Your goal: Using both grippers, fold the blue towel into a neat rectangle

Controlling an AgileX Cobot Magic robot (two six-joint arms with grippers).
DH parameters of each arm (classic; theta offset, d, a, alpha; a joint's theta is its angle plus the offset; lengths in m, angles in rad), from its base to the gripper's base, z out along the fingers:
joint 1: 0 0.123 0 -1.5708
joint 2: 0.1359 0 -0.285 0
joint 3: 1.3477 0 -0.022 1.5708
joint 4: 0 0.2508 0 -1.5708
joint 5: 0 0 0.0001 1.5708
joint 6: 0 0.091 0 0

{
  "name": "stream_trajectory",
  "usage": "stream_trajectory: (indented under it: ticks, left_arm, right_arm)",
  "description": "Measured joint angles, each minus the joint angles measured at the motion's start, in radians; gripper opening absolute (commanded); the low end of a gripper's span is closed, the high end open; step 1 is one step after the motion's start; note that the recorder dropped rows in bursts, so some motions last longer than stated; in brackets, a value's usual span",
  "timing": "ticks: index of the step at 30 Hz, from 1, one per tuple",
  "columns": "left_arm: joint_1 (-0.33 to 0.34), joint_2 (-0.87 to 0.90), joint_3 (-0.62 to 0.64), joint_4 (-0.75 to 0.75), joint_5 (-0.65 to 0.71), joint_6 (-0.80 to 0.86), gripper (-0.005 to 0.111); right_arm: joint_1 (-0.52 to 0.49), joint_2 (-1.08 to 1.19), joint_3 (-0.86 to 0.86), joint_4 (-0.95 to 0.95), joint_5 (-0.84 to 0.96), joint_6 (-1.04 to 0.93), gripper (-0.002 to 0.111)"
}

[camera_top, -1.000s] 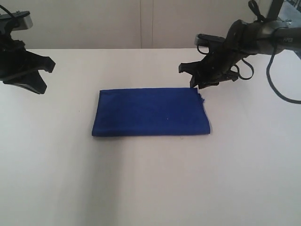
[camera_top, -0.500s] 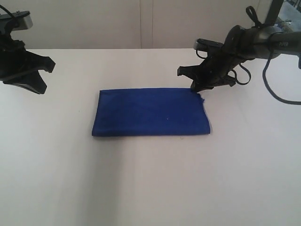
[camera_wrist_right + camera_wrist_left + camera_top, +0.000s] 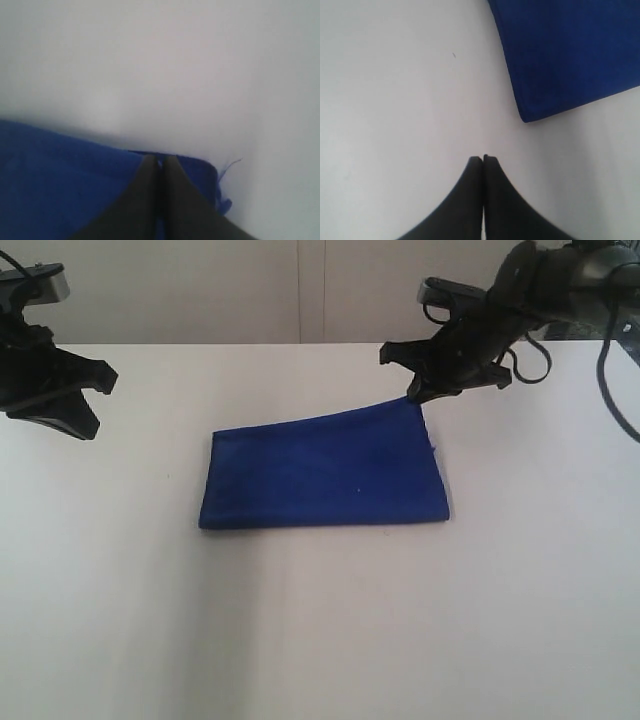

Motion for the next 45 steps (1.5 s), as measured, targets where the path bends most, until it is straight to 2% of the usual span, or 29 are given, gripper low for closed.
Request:
stream_trajectory:
  ticks: [8,15,30,45]
  left_arm:
    - [0.000,0.000,0.000,0.000,0.000,0.000,0.000]
    - [0.000,0.000,0.000,0.000,0.000,0.000,0.000]
    - [0.000,0.000,0.000,0.000,0.000,0.000,0.000]
    - [0.000,0.000,0.000,0.000,0.000,0.000,0.000]
  right_arm:
    - [0.000,-0.068,0.000,0.000,0.163,-0.019,0.000]
    - [0.000,-0.078,0.000,0.000,0.223,-0.022,0.000]
    - [0.000,-0.078,0.000,-0.006,0.211,-0.023,0.000]
    - [0.000,0.011,-0.002,-0.015,0.036,-0.067,0.000]
